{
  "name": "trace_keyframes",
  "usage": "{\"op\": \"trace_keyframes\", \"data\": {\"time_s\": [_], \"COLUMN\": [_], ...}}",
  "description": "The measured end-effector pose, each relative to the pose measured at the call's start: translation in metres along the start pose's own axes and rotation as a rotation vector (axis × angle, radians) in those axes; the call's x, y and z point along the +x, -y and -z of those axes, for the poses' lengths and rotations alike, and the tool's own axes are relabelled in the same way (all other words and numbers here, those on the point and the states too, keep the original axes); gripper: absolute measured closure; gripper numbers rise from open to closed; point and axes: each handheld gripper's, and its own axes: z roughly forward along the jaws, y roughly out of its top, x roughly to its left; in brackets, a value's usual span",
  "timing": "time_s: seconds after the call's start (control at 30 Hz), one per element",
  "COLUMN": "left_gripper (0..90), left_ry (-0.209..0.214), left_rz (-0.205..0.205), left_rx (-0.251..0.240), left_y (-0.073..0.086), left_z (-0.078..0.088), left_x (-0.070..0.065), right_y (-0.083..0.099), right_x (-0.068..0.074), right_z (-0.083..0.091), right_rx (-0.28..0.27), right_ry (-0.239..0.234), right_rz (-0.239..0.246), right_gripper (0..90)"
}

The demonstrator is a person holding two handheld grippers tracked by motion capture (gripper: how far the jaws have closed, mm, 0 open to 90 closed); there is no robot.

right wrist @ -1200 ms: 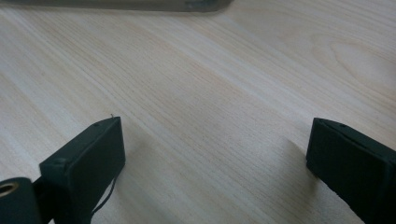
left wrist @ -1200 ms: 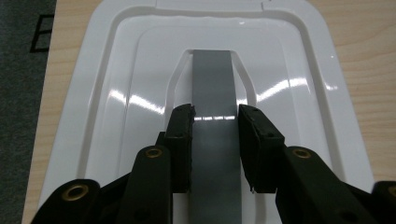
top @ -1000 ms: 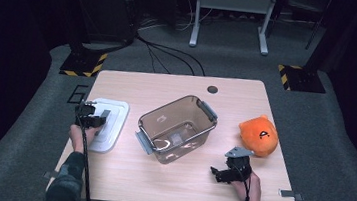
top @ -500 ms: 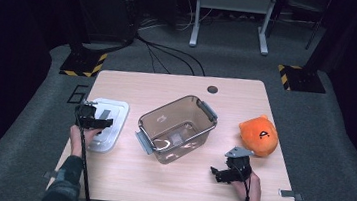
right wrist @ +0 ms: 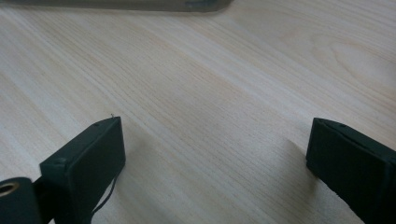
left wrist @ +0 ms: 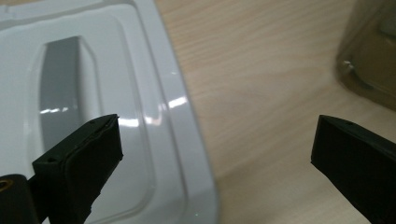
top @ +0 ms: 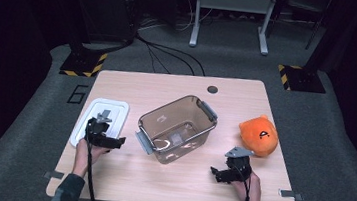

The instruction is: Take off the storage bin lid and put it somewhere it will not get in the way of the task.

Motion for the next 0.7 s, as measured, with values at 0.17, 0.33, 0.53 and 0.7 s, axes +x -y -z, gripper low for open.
{"op": "trace_keyframes", "data": {"time_s": [0.17,0.33,0.53,0.7], "left_gripper": [1.0,0.0,0.0,0.0], "left_ry": [0.023,0.035,0.088,0.111], "left_rz": [-0.047,-0.102,-0.157,-0.135], "left_rx": [-0.007,-0.012,0.01,-0.029], "left_y": [0.014,0.023,0.033,0.042], "left_z": [-0.004,-0.007,-0.014,-0.021], "left_x": [-0.024,-0.046,-0.072,-0.081], "right_y": [0.0,0.0,0.0,0.0], "right_x": [0.0,0.0,0.0,0.0], "right_z": [0.0,0.0,0.0,-0.001], "right_rx": [0.0,0.0,0.002,0.004], "right_ry": [0.0,0.0,0.005,0.012], "right_rz": [0.0,0.0,0.001,-0.001], "right_gripper": [3.7,3.7,2.0,1.0]}}
